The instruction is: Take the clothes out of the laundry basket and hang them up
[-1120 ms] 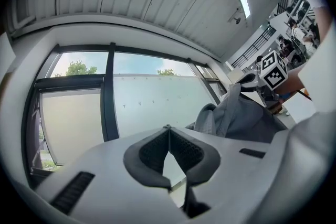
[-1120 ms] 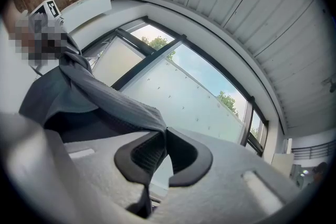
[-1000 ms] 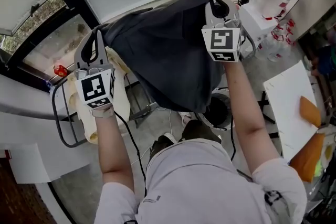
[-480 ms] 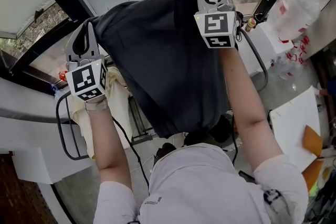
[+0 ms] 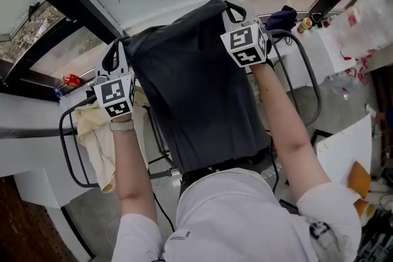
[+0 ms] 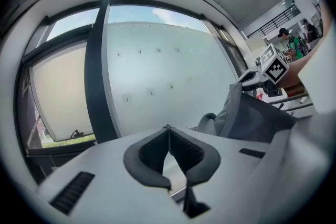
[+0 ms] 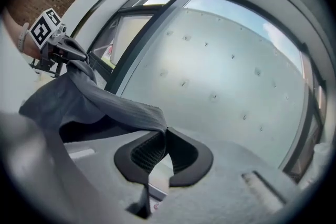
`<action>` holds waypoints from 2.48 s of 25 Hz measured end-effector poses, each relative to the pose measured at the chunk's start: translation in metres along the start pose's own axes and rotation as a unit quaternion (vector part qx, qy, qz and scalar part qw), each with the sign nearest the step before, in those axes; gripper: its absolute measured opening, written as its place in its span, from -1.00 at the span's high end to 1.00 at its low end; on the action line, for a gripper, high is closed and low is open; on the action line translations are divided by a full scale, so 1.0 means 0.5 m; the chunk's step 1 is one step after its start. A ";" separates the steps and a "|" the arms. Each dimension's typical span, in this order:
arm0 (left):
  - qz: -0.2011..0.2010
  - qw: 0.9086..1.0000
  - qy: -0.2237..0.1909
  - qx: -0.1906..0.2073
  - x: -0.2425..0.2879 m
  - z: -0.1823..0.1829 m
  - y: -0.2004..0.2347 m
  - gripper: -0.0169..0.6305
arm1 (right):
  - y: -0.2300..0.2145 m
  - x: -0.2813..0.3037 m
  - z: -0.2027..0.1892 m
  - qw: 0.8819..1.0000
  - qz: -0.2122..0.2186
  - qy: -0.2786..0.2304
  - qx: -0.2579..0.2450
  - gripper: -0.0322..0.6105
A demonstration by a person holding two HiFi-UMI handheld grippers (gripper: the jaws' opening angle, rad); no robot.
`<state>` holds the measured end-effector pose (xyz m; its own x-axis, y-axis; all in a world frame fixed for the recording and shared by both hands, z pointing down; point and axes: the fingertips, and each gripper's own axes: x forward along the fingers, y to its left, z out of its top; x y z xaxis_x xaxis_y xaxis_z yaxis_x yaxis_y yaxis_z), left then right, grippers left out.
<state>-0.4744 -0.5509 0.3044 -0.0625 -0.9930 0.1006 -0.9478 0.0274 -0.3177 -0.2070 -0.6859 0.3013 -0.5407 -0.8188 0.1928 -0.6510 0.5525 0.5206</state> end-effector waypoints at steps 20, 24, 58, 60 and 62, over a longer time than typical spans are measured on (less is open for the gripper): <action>-0.060 0.972 0.223 -0.043 0.024 -0.377 -0.136 0.84 | 0.227 0.054 -0.356 0.947 0.217 0.225 0.067 0.06; -0.055 0.968 0.238 -0.048 0.001 -0.397 -0.135 0.64 | 0.222 0.020 -0.368 0.947 0.210 0.224 0.100 0.05; -0.082 0.983 0.031 -0.163 -0.648 -0.218 -0.083 0.59 | 0.614 -0.526 0.044 0.939 0.241 -0.042 0.240 0.27; -0.076 0.983 0.015 -0.165 -0.689 -0.211 -0.083 0.61 | 0.635 -0.555 0.064 0.938 0.245 -0.060 0.237 0.35; -0.071 0.984 -0.003 -0.163 -0.724 -0.200 -0.083 0.64 | 0.655 -0.581 0.080 0.939 0.247 -0.074 0.229 0.45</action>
<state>-0.4437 -0.1809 0.3753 0.0787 -0.9900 0.1167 -0.9968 -0.0770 0.0191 -0.2846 -0.2610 0.3826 -0.8829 -0.4334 0.1807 -0.4439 0.8959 -0.0203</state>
